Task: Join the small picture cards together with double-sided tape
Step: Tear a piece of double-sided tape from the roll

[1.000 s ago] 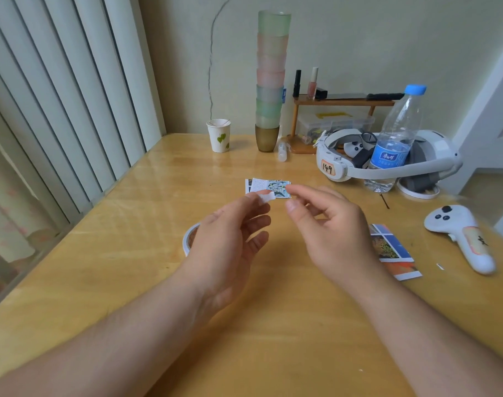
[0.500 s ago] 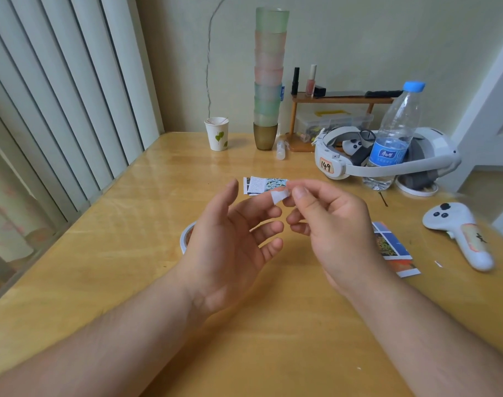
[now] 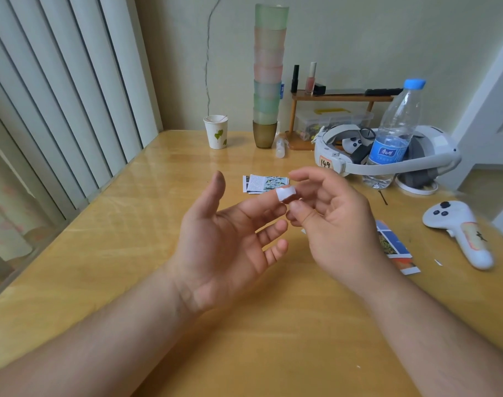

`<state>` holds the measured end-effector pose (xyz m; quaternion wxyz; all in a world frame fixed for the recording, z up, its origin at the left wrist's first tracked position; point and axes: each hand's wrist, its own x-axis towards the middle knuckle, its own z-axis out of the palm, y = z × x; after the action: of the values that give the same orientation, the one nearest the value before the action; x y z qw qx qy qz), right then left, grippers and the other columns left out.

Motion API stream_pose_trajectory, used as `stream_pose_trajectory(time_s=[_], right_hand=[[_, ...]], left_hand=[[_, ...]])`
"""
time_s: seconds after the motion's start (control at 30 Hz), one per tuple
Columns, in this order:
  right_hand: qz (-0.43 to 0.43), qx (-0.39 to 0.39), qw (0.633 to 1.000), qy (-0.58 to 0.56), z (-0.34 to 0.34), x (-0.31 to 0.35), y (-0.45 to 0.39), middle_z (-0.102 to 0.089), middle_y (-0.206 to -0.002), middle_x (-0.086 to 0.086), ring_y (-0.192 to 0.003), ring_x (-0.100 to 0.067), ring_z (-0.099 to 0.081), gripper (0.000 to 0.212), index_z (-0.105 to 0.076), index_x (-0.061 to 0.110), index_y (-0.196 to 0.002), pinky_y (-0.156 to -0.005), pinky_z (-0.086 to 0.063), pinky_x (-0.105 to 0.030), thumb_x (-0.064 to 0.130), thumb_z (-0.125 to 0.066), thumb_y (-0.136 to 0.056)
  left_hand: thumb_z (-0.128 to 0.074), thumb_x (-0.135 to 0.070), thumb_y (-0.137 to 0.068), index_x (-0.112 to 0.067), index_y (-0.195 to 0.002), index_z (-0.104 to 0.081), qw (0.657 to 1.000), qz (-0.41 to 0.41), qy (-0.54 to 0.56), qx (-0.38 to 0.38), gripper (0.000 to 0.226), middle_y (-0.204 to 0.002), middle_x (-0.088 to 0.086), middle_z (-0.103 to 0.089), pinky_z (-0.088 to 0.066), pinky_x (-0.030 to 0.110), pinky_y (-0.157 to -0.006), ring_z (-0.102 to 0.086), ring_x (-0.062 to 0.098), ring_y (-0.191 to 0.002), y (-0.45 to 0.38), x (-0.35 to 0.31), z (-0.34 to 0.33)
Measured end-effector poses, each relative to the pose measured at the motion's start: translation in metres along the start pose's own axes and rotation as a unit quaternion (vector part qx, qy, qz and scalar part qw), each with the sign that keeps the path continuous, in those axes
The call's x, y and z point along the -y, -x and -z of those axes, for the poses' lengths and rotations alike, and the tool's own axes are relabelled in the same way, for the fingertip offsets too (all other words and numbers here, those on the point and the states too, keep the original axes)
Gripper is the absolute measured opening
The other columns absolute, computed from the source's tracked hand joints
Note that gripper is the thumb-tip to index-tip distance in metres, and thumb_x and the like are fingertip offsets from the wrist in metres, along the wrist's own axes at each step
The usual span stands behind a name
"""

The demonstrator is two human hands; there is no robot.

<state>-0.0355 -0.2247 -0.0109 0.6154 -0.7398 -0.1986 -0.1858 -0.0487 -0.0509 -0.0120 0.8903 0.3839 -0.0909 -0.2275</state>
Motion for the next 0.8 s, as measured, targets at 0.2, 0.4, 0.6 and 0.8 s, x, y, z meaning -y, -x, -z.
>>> stream_pose_trajectory(time_s=[0.2, 0.4, 0.6, 0.8], right_hand=[[-0.002, 0.027, 1.0, 0.004, 0.002, 0.003, 0.002, -0.073, -0.106, 0.005, -0.09, -0.018, -0.073, 0.031, -0.069, 0.04, -0.115, -0.083, -0.062, -0.047, 0.015, -0.069, -0.097], [0.134, -0.077, 0.97, 0.189, 0.005, 0.0, 0.0, -0.064, -0.095, 0.005, -0.086, -0.014, -0.066, 0.01, -0.072, 0.021, -0.088, -0.068, -0.058, -0.035, 0.012, -0.076, -0.087], [0.146, -0.102, 0.96, 0.215, 0.006, 0.004, 0.001, -0.068, -0.083, 0.009, -0.083, -0.009, -0.064, 0.004, -0.076, 0.021, -0.082, -0.071, -0.055, -0.029, 0.019, -0.075, -0.085], [0.043, -0.098, 0.988, 0.115, 0.001, 0.007, 0.002, -0.071, -0.078, 0.012, -0.075, -0.014, -0.068, 0.006, -0.072, 0.036, -0.077, -0.067, -0.056, -0.031, 0.035, -0.068, -0.082]], left_hand=[[-0.026, -0.08, -0.095, -0.005, -0.145, -0.059, 0.999, 0.007, -0.019, 0.024, 0.095, -0.15, 0.018, -0.05, -0.041, 0.036, -0.093, -0.056, 0.017, -0.101, 0.0, -0.003, -0.001], [-0.029, -0.074, -0.092, -0.011, -0.137, -0.068, 0.981, -0.056, -0.183, 0.0, 0.087, -0.12, 0.003, -0.056, -0.042, 0.037, -0.087, -0.047, 0.02, -0.102, 0.001, 0.008, -0.005], [-0.03, -0.07, -0.096, -0.04, -0.138, -0.066, 0.9, -0.124, -0.415, -0.05, 0.063, -0.118, -0.018, -0.06, -0.052, 0.038, -0.1, -0.053, 0.011, -0.108, 0.0, 0.013, -0.004], [-0.019, -0.082, -0.097, -0.033, -0.158, -0.043, 0.767, -0.23, -0.599, -0.021, 0.082, -0.12, -0.024, -0.049, -0.044, 0.043, -0.111, -0.048, 0.015, -0.127, 0.01, 0.015, 0.002]])
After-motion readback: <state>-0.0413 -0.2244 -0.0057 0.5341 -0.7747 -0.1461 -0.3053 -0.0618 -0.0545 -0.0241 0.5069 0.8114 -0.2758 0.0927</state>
